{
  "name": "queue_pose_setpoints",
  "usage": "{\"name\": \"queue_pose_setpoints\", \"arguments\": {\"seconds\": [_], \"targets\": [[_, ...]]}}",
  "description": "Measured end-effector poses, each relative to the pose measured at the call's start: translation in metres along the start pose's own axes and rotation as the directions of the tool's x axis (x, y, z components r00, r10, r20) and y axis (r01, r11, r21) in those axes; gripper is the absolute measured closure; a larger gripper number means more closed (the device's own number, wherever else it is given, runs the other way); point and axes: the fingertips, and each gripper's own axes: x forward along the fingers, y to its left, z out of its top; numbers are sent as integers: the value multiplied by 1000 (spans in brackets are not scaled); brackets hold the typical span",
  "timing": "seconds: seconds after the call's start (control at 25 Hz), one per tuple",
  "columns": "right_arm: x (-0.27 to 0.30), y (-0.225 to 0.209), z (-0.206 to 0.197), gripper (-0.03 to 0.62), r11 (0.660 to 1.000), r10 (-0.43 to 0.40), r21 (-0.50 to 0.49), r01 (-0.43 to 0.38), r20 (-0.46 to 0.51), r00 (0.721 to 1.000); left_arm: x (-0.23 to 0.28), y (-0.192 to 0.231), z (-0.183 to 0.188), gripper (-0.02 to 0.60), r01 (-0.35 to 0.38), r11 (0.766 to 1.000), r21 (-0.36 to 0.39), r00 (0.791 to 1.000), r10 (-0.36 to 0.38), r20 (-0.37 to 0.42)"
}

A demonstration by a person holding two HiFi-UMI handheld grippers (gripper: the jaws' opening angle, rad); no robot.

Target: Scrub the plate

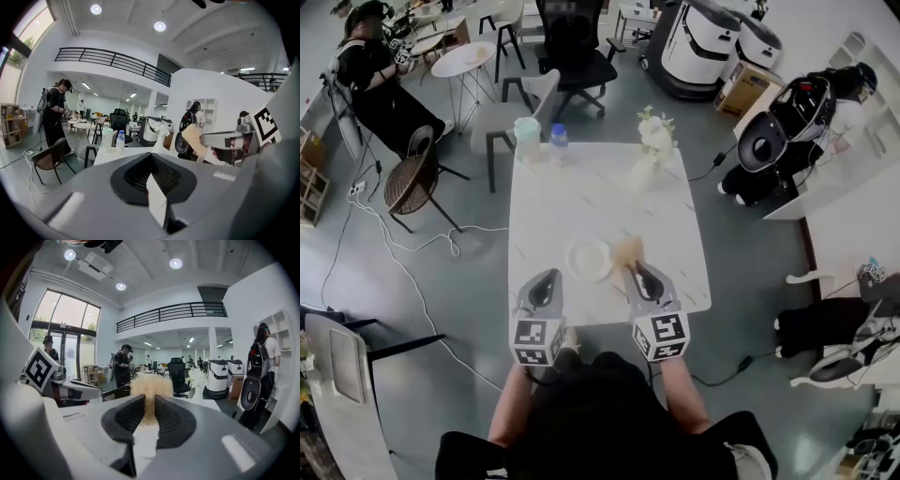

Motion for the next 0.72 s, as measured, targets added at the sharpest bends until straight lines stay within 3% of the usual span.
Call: {"name": "queue_pose_setpoints", "arguments": {"seconds": [0.28, 0.72], "targets": [[28, 12, -1, 525, 999, -50, 13, 50, -15, 999, 20, 28, 1, 574, 60, 998, 2, 998, -60, -3], [64, 19, -14, 525, 999, -46, 10, 47, -68, 997, 46, 48, -15, 574, 95, 995, -13, 994, -95, -46]]}}
